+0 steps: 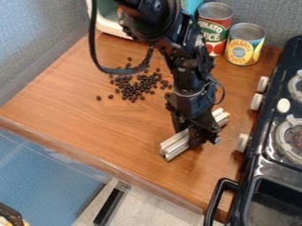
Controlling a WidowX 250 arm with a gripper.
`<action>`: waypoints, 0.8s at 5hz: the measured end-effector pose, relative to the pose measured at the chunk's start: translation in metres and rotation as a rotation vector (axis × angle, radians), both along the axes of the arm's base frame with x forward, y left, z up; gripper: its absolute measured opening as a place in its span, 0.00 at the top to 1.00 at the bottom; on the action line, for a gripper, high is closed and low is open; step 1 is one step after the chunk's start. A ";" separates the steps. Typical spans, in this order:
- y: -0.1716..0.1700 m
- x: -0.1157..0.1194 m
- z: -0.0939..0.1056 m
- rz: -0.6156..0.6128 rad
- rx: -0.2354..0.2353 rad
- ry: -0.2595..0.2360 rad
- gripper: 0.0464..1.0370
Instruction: Sweep into pile
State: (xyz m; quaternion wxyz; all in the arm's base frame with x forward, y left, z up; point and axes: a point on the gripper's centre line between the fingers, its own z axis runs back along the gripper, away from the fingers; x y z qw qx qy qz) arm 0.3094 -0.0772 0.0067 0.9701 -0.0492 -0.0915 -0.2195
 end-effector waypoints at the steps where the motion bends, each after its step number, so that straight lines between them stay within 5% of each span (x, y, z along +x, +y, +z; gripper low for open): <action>1: 0.001 0.009 -0.001 0.029 -0.002 -0.006 0.66; 4: 0.018 0.050 -0.002 0.162 -0.025 -0.019 0.66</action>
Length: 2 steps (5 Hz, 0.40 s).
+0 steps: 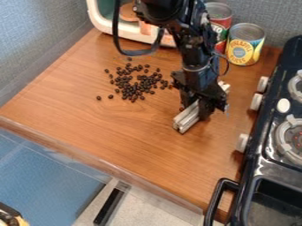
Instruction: Sweep into pile
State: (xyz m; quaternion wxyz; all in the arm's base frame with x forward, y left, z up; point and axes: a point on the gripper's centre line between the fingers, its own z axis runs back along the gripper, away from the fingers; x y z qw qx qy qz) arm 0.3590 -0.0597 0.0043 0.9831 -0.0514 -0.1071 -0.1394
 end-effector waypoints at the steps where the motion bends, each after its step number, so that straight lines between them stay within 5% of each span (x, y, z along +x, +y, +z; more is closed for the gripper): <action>1: 0.013 0.007 0.000 0.082 -0.016 -0.002 0.66; 2: 0.032 0.012 0.000 0.187 -0.035 0.001 0.66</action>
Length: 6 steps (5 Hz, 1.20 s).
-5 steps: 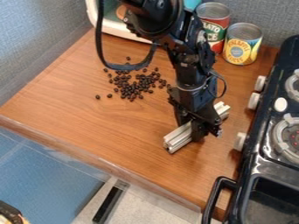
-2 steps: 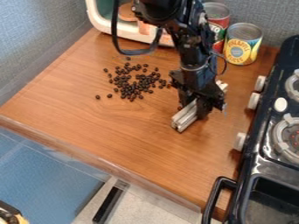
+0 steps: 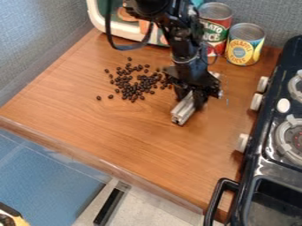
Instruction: Sweep into pile
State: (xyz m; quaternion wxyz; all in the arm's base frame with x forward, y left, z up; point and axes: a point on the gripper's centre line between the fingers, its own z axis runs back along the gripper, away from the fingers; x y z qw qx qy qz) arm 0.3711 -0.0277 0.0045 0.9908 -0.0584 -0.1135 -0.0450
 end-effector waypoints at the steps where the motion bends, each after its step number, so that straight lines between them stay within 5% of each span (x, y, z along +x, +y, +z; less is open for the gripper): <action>1: 0.020 0.004 0.001 0.125 -0.032 -0.013 0.66; 6: 0.098 -0.005 -0.001 0.545 -0.078 -0.031 0.66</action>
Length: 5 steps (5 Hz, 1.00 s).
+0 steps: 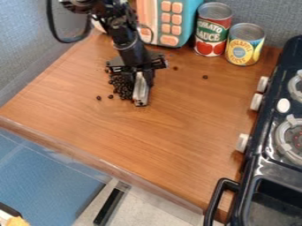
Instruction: Sweep into pile
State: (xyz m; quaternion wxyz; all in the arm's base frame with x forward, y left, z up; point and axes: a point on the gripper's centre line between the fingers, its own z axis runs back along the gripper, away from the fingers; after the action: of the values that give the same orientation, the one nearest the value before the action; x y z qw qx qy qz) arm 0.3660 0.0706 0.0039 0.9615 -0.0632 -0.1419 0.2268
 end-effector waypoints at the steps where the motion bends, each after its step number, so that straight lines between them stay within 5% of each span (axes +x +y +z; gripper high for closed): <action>1: 0.012 -0.010 0.000 0.109 -0.025 -0.012 0.66; 5: 0.034 -0.038 0.004 0.264 -0.043 0.002 0.66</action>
State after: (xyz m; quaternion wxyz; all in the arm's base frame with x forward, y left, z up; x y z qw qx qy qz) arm 0.3283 0.1050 0.0075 0.9218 -0.0644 -0.1433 0.3544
